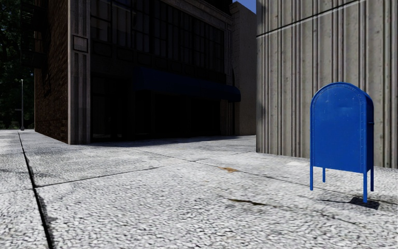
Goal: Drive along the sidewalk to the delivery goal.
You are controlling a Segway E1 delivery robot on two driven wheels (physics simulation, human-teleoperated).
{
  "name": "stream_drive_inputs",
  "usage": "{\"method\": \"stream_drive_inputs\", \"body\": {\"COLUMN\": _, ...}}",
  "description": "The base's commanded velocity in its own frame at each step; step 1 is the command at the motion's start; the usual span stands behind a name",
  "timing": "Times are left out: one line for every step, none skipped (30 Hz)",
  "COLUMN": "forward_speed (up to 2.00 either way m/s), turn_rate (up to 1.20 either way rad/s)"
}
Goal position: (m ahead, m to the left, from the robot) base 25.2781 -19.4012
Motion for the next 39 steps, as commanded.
{"method": "stream_drive_inputs", "body": {"forward_speed": 0.00, "turn_rate": 0.00}}
{"method": "stream_drive_inputs", "body": {"forward_speed": 0.00, "turn_rate": 0.00}}
{"method": "stream_drive_inputs", "body": {"forward_speed": 0.00, "turn_rate": 0.00}}
{"method": "stream_drive_inputs", "body": {"forward_speed": 0.00, "turn_rate": 0.00}}
{"method": "stream_drive_inputs", "body": {"forward_speed": 0.00, "turn_rate": 0.00}}
{"method": "stream_drive_inputs", "body": {"forward_speed": 0.00, "turn_rate": 0.00}}
{"method": "stream_drive_inputs", "body": {"forward_speed": 0.00, "turn_rate": 0.00}}
{"method": "stream_drive_inputs", "body": {"forward_speed": 0.00, "turn_rate": 0.00}}
{"method": "stream_drive_inputs", "body": {"forward_speed": 0.00, "turn_rate": 0.00}}
{"method": "stream_drive_inputs", "body": {"forward_speed": 0.00, "turn_rate": 0.00}}
{"method": "stream_drive_inputs", "body": {"forward_speed": 0.00, "turn_rate": 0.00}}
{"method": "stream_drive_inputs", "body": {"forward_speed": 0.00, "turn_rate": 0.00}}
{"method": "stream_drive_inputs", "body": {"forward_speed": 0.00, "turn_rate": 0.00}}
{"method": "stream_drive_inputs", "body": {"forward_speed": 0.00, "turn_rate": 0.00}}
{"method": "stream_drive_inputs", "body": {"forward_speed": 0.00, "turn_rate": 0.00}}
{"method": "stream_drive_inputs", "body": {"forward_speed": 0.00, "turn_rate": 0.00}}
{"method": "stream_drive_inputs", "body": {"forward_speed": 0.00, "turn_rate": 0.00}}
{"method": "stream_drive_inputs", "body": {"forward_speed": 0.00, "turn_rate": 0.00}}
{"method": "stream_drive_inputs", "body": {"forward_speed": 0.00, "turn_rate": 0.00}}
{"method": "stream_drive_inputs", "body": {"forward_speed": 0.00, "turn_rate": 0.00}}
{"method": "stream_drive_inputs", "body": {"forward_speed": 0.00, "turn_rate": 0.00}}
{"method": "stream_drive_inputs", "body": {"forward_speed": 0.00, "turn_rate": 0.00}}
{"method": "stream_drive_inputs", "body": {"forward_speed": 0.00, "turn_rate": 0.00}}
{"method": "stream_drive_inputs", "body": {"forward_speed": 0.00, "turn_rate": 0.00}}
{"method": "stream_drive_inputs", "body": {"forward_speed": 0.00, "turn_rate": 0.00}}
{"method": "stream_drive_inputs", "body": {"forward_speed": 0.00, "turn_rate": 0.00}}
{"method": "stream_drive_inputs", "body": {"forward_speed": 0.00, "turn_rate": 0.00}}
{"method": "stream_drive_inputs", "body": {"forward_speed": 0.00, "turn_rate": 0.00}}
{"method": "stream_drive_inputs", "body": {"forward_speed": 0.00, "turn_rate": 0.00}}
{"method": "stream_drive_inputs", "body": {"forward_speed": 0.00, "turn_rate": 0.00}}
{"method": "stream_drive_inputs", "body": {"forward_speed": 2.00, "turn_rate": 0.00}}
{"method": "stream_drive_inputs", "body": {"forward_speed": 2.00, "turn_rate": 0.20}}
{"method": "stream_drive_inputs", "body": {"forward_speed": 2.00, "turn_rate": 0.41}}
{"method": "stream_drive_inputs", "body": {"forward_speed": 2.00, "turn_rate": 0.41}}
{"method": "stream_drive_inputs", "body": {"forward_speed": 2.00, "turn_rate": 0.56}}
{"method": "stream_drive_inputs", "body": {"forward_speed": 2.00, "turn_rate": 0.64}}
{"method": "stream_drive_inputs", "body": {"forward_speed": 2.00, "turn_rate": 0.66}}
{"method": "stream_drive_inputs", "body": {"forward_speed": 2.00, "turn_rate": 0.66}}
{"method": "stream_drive_inputs", "body": {"forward_speed": 2.00, "turn_rate": 0.66}}
